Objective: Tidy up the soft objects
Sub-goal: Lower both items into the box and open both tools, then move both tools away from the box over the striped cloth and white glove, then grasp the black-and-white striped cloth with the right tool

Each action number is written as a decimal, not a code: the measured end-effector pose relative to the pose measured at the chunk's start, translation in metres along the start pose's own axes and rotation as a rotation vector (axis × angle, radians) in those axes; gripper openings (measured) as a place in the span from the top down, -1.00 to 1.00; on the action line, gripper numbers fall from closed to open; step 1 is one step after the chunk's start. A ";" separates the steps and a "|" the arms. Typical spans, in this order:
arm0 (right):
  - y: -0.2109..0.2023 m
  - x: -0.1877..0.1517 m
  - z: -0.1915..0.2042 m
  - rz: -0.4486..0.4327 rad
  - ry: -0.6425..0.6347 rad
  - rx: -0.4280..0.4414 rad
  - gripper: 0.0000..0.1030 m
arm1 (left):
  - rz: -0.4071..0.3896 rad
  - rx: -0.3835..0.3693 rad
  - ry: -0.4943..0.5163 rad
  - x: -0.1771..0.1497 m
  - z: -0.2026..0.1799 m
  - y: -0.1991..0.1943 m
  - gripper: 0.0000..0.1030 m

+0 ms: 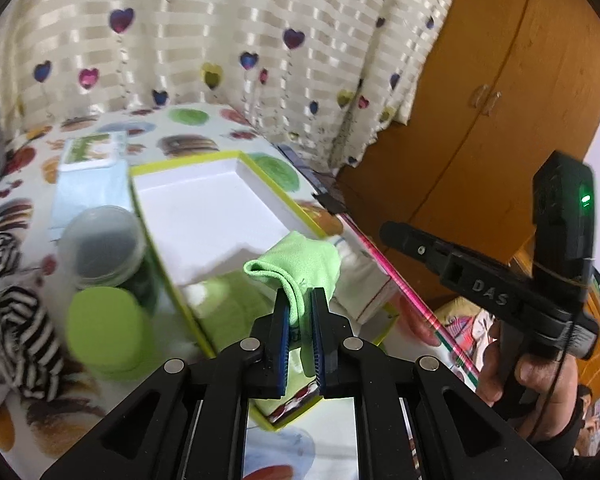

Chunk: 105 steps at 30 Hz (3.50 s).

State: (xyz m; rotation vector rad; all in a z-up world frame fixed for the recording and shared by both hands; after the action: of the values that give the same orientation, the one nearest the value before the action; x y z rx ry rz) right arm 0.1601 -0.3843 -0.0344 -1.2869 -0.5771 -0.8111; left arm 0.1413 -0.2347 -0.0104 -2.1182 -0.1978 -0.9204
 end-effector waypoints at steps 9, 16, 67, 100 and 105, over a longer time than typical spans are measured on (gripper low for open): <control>-0.007 -0.003 0.006 -0.004 -0.008 0.020 0.71 | 0.012 0.000 -0.008 -0.009 0.001 -0.006 0.31; -0.017 -0.009 0.024 -0.001 -0.050 0.044 0.64 | -0.033 0.040 -0.022 -0.014 0.005 -0.032 0.31; -0.036 -0.051 0.141 0.063 -0.318 0.177 0.07 | -0.144 0.205 -0.151 -0.063 0.064 -0.119 0.31; 0.003 -0.062 0.243 0.121 -0.505 0.258 0.07 | -0.208 0.354 -0.357 -0.089 0.185 -0.172 0.28; 0.018 -0.067 0.262 0.145 -0.553 0.267 0.07 | -0.217 0.362 -0.380 -0.091 0.199 -0.177 0.28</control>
State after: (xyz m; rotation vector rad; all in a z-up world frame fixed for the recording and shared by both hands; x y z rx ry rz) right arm 0.1498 -0.1132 -0.0429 -1.2840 -0.9826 -0.2364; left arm 0.1095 0.0424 -0.0458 -1.9326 -0.7435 -0.5395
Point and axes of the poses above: each gripper's, at about its wrist camera, not at the fingertips, and y roughly the way its jaws point, z to its left, x to its top, the point moved 4 cm from there along y, roughly the way its jaws point, and after that the axes turned 8 degrees about -x, right-handed, at the moved point
